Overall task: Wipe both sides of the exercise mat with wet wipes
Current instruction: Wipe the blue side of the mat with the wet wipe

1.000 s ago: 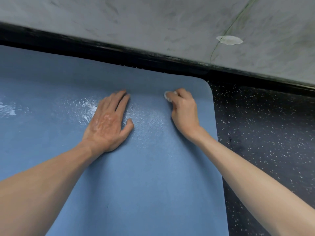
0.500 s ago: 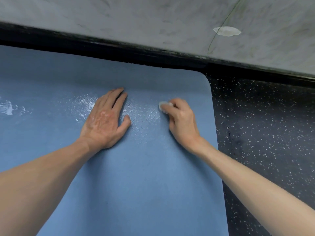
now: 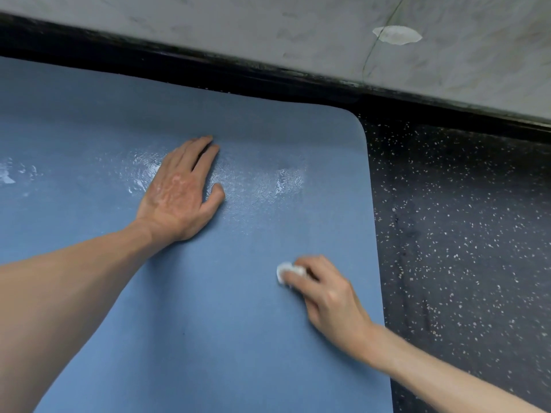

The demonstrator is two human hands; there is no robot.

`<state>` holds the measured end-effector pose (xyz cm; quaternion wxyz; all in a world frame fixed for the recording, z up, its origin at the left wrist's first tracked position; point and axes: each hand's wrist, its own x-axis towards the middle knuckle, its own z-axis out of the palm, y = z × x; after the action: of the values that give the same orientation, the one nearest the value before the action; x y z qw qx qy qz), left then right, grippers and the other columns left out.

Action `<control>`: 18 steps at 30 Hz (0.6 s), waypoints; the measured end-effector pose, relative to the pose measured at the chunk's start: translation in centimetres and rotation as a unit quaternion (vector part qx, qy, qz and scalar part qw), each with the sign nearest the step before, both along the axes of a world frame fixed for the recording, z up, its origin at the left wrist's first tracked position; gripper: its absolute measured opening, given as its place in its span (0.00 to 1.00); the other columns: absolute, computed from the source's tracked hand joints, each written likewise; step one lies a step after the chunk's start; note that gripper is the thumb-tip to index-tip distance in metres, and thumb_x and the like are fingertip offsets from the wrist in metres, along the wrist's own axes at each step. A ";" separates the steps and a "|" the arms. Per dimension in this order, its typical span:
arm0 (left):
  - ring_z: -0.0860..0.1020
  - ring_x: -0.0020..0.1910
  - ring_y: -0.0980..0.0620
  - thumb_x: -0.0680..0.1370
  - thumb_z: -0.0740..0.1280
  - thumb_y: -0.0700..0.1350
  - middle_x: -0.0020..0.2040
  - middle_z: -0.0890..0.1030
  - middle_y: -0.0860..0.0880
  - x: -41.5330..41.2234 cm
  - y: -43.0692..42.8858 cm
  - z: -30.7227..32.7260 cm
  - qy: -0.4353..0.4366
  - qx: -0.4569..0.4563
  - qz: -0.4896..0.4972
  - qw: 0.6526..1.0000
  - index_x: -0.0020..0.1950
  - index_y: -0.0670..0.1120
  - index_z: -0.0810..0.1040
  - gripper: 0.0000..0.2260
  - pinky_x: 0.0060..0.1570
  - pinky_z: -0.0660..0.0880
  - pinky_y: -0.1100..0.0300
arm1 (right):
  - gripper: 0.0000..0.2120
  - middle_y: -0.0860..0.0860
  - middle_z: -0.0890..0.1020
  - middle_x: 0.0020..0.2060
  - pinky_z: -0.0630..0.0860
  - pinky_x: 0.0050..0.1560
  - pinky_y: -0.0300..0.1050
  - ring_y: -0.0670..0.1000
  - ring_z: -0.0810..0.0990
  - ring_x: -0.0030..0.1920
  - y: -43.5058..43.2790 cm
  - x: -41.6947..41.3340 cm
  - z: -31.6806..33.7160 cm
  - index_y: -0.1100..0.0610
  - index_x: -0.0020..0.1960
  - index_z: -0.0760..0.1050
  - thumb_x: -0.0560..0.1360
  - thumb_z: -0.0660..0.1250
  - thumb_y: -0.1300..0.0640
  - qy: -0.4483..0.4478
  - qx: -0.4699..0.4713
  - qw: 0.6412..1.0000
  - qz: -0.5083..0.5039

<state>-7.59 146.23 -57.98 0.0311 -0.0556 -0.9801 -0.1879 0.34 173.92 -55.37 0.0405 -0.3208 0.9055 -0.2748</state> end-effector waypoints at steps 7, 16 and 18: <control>0.63 0.71 0.42 0.76 0.56 0.51 0.73 0.66 0.41 0.1 0.0 -0.1 0.003 -0.002 0.000 1.000 0.73 0.38 0.66 0.28 0.73 0.59 0.50 | 0.12 0.58 0.77 0.44 0.76 0.39 0.49 0.56 0.76 0.39 -0.6 -2.4 -0.7 0.61 0.51 0.82 0.78 0.59 0.64 0.013 -0.010 0.999 -0.040; 0.63 0.72 0.42 0.77 0.56 0.52 0.74 0.65 0.42 0.2 -0.1 -0.4 0.008 0.001 0.001 1.000 0.74 0.39 0.65 0.28 0.72 0.59 0.51 | 0.11 0.56 0.76 0.42 0.75 0.39 0.49 0.56 0.76 0.40 -0.4 0.1 0.1 0.59 0.51 0.80 0.79 0.59 0.62 -0.001 -0.003 1.000 -0.014; 0.63 0.72 0.42 0.77 0.56 0.52 0.74 0.65 0.42 0.0 -0.1 -0.4 0.011 0.001 0.000 1.000 0.74 0.39 0.65 0.28 0.72 0.58 0.52 | 0.13 0.57 0.76 0.41 0.76 0.38 0.50 0.57 0.77 0.39 -1.1 -2.3 -0.5 0.61 0.50 0.82 0.78 0.59 0.62 0.038 -0.006 0.997 -0.066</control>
<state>-7.57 146.13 -58.40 0.0424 -0.0573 -0.9795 -0.1882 -1.92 172.84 -55.90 -0.0143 -0.2704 0.9241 -0.2695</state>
